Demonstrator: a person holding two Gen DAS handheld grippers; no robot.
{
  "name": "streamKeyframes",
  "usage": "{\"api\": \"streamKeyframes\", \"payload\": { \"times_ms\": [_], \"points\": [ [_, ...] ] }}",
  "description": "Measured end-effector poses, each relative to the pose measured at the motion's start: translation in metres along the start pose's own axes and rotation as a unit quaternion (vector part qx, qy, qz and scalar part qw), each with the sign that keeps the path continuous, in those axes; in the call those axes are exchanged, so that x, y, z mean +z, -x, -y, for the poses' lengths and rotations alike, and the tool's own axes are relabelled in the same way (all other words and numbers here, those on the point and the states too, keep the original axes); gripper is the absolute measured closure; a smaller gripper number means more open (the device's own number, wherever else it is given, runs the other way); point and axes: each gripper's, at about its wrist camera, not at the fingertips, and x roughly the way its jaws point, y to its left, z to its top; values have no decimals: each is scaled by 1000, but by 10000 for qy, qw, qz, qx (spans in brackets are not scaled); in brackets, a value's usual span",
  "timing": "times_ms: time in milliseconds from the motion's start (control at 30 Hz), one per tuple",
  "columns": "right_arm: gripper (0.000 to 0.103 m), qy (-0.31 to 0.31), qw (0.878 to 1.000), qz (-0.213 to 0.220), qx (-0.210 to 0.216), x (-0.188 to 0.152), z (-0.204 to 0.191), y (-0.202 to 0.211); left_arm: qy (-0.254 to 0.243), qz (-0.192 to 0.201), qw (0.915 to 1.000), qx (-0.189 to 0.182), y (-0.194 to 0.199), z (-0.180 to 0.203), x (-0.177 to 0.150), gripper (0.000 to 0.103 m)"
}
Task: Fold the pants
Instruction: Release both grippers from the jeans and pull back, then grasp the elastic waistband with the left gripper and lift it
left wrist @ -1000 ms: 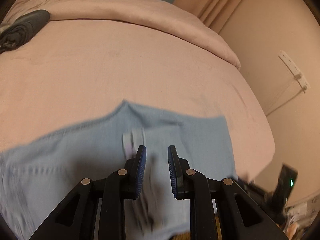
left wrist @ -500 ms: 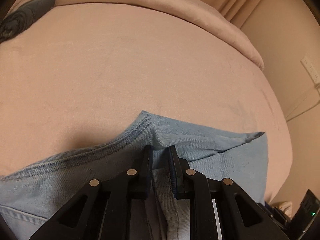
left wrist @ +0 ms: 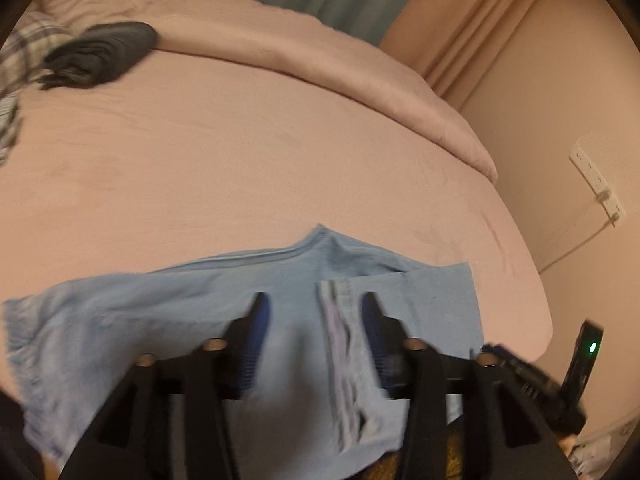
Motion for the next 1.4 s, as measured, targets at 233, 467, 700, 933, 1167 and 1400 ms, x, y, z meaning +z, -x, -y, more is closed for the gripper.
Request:
{"api": "streamKeyframes", "payload": {
  "times_ms": [233, 467, 700, 933, 1167, 1400],
  "points": [
    [32, 265, 9975, 629, 191, 53, -40, 21, 408, 327, 9978, 404, 30, -31, -13, 36],
    [21, 219, 9952, 848, 432, 75, -83, 9, 838, 337, 9931, 748, 43, -60, -25, 30],
    [20, 318, 9972, 399, 551, 64, -107, -27, 1300, 528, 9837, 1127, 62, -89, -37, 20],
    [20, 512, 9976, -6, 472, 44, -107, -50, 1768, 372, 9727, 1459, 60, -125, -47, 17],
    [20, 305, 9978, -24, 583, 42, -93, -48, 1998, -139, 9727, 1169, 30, -137, -59, 17],
    [49, 398, 9964, 200, 723, 41, -92, -36, 2024, -31, 9734, 1074, 29, -139, -59, 16]
  ]
}}
